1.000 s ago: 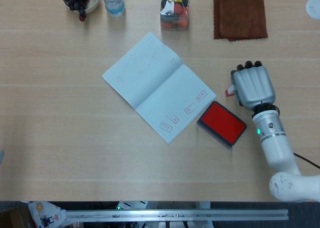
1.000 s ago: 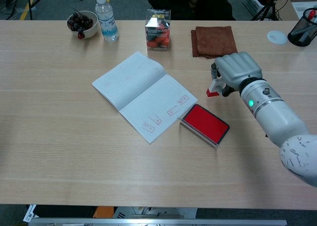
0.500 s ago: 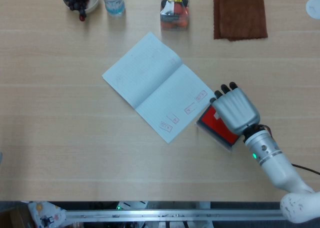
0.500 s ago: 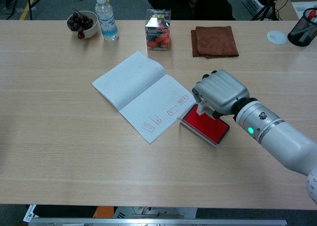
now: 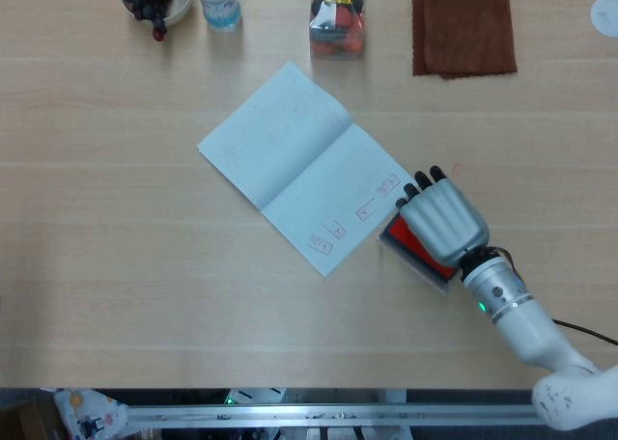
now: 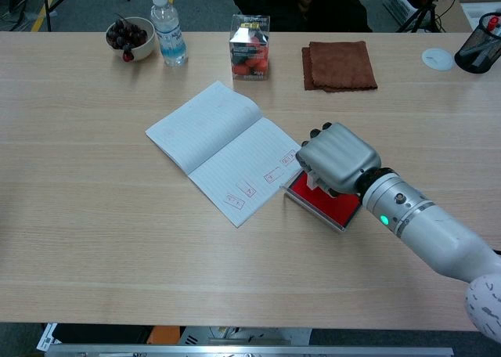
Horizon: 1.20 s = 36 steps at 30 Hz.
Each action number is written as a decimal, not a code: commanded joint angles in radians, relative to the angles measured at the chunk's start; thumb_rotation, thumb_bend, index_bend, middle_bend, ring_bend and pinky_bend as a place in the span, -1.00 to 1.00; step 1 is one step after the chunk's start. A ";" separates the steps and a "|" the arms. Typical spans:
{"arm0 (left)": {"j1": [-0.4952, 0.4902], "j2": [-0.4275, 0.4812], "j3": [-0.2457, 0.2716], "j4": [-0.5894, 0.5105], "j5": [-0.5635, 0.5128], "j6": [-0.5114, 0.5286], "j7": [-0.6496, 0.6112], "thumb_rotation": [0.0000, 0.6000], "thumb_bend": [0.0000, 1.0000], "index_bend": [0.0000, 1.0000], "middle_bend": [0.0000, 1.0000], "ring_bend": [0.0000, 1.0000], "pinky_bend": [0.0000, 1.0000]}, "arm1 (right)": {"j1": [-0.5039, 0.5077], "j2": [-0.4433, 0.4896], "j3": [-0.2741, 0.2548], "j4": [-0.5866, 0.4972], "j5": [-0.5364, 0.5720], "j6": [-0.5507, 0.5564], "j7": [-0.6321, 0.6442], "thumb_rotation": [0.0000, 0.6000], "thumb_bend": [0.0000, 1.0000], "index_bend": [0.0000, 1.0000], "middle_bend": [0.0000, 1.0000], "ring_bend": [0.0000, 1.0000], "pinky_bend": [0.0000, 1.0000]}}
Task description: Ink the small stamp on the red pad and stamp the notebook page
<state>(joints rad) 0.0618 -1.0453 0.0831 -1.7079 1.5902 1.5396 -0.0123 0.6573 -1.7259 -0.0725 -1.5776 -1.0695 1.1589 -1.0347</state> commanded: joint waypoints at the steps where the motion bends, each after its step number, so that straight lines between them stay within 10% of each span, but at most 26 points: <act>1: 0.000 0.000 0.000 0.001 0.000 0.000 -0.001 1.00 -0.46 -0.91 -0.90 -0.93 -0.87 | -0.006 -0.006 -0.002 0.011 -0.005 -0.003 0.006 1.00 -0.26 0.23 -0.12 -0.44 -0.42; 24: 0.000 0.001 -0.003 0.001 0.000 0.000 -0.003 1.00 -0.46 -0.91 -0.90 -0.93 -0.87 | -0.036 -0.012 0.012 0.032 -0.013 -0.024 0.014 1.00 -0.26 0.24 -0.11 -0.43 -0.42; 36: -0.004 0.006 -0.007 -0.011 0.005 0.002 0.003 1.00 -0.46 -0.91 -0.90 -0.93 -0.87 | 0.011 0.029 0.174 -0.052 0.033 -0.014 0.066 1.00 -0.26 0.24 -0.11 -0.43 -0.42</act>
<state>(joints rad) 0.0578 -1.0392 0.0760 -1.7188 1.5949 1.5418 -0.0096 0.6538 -1.6973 0.0812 -1.6257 -1.0535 1.1500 -0.9710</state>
